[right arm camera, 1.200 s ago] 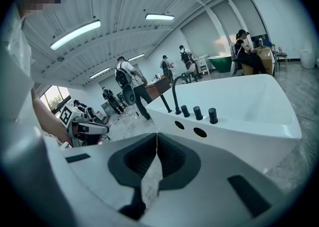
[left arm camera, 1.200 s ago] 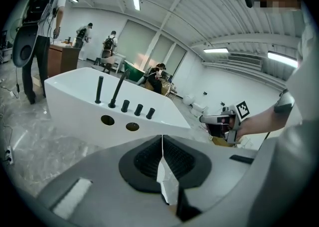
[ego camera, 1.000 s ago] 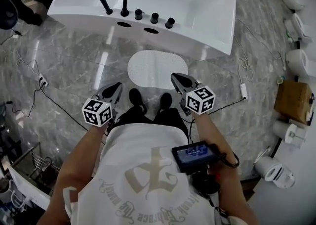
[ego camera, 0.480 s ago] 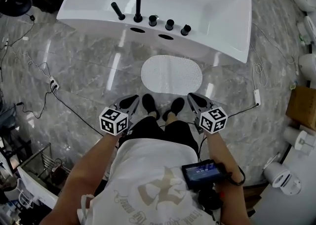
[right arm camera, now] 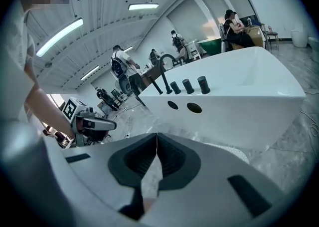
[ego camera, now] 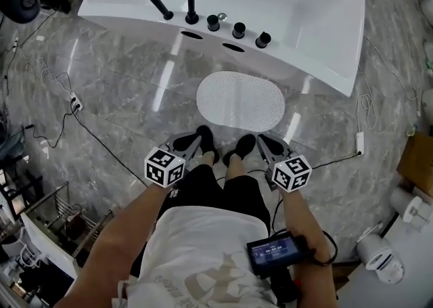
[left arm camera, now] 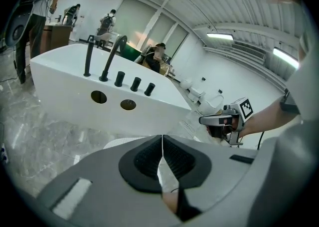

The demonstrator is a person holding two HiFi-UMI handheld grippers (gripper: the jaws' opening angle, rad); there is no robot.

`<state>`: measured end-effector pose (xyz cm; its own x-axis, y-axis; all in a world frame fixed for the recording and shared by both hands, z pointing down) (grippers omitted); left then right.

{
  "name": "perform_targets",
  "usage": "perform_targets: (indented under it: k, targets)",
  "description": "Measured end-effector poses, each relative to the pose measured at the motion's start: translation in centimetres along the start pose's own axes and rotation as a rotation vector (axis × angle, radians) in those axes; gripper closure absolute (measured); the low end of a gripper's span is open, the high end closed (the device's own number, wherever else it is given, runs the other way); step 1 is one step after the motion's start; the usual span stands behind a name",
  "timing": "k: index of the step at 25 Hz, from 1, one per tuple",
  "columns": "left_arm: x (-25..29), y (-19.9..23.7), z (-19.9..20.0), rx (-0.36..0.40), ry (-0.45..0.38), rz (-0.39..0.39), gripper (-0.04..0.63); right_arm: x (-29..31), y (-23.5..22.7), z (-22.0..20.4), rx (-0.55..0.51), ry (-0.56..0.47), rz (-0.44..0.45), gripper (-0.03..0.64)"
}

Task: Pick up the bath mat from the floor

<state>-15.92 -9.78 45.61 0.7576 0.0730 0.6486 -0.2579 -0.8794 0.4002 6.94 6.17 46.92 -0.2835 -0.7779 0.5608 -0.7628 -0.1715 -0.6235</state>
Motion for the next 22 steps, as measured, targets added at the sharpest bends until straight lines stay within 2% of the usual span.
perform_targets:
  k: [10, 17, 22]
  targets:
    - [3.8, 1.0, -4.1, -0.071, 0.017, 0.036, 0.584, 4.2, -2.5, -2.6, -0.058, 0.129, 0.075, 0.611]
    - [6.6, 3.1, -7.3, -0.097, 0.030, 0.072, 0.584, 7.3, -5.0, -4.1, -0.042, 0.139, 0.087, 0.611]
    - [8.7, 4.4, -8.6, -0.107, 0.008, 0.086, 0.584, 9.4, -5.8, -5.4, -0.050, 0.156, 0.104, 0.611]
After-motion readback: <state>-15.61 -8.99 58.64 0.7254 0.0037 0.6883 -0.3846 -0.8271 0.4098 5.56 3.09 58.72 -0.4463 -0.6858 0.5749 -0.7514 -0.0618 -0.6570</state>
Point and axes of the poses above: the fingertips, and each gripper's own axes: x forward along the fingers, y to its left, z out of its top, the point moved 7 cm from there along -x, backward along the fingers, and after that the axes turned 9 degrees about x, right-handed, at the moved point
